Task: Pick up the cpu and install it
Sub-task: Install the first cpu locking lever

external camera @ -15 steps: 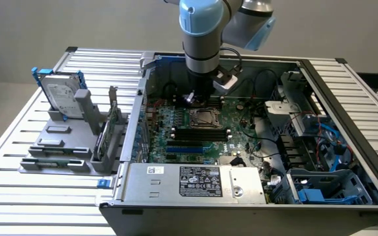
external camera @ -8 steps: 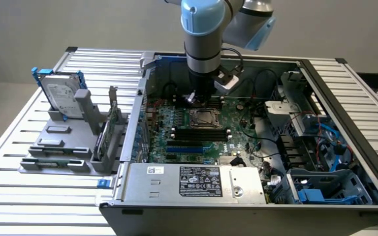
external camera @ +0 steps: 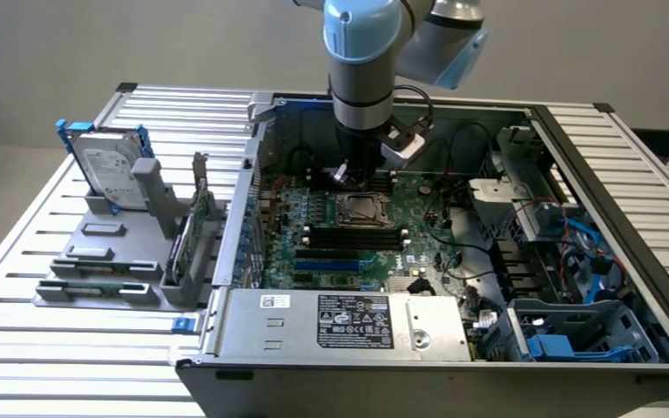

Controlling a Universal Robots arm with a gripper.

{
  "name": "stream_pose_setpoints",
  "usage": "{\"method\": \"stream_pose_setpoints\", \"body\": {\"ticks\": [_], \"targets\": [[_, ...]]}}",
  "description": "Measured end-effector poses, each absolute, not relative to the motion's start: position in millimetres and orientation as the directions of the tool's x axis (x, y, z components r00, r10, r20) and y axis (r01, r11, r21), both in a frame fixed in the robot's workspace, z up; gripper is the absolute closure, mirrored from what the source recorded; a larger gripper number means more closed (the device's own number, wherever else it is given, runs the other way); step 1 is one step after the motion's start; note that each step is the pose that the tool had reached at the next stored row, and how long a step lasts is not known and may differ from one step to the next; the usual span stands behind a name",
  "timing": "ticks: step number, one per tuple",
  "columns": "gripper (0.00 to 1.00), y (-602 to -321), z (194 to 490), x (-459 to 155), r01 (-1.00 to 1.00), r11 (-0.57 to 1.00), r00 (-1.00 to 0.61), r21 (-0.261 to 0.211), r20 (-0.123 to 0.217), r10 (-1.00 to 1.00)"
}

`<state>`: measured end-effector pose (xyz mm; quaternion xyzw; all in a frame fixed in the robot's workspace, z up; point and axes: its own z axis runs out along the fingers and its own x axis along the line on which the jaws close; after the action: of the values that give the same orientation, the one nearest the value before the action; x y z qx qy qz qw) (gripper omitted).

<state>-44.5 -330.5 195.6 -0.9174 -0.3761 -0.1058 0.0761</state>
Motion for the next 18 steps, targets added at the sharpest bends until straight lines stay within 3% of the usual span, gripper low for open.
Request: {"method": "stream_pose_setpoints", "body": {"ticks": [18], "targets": [[0.89,-331.0,195.6,-38.5,0.703,-0.707,0.703,-0.081,0.231,0.673]]}}
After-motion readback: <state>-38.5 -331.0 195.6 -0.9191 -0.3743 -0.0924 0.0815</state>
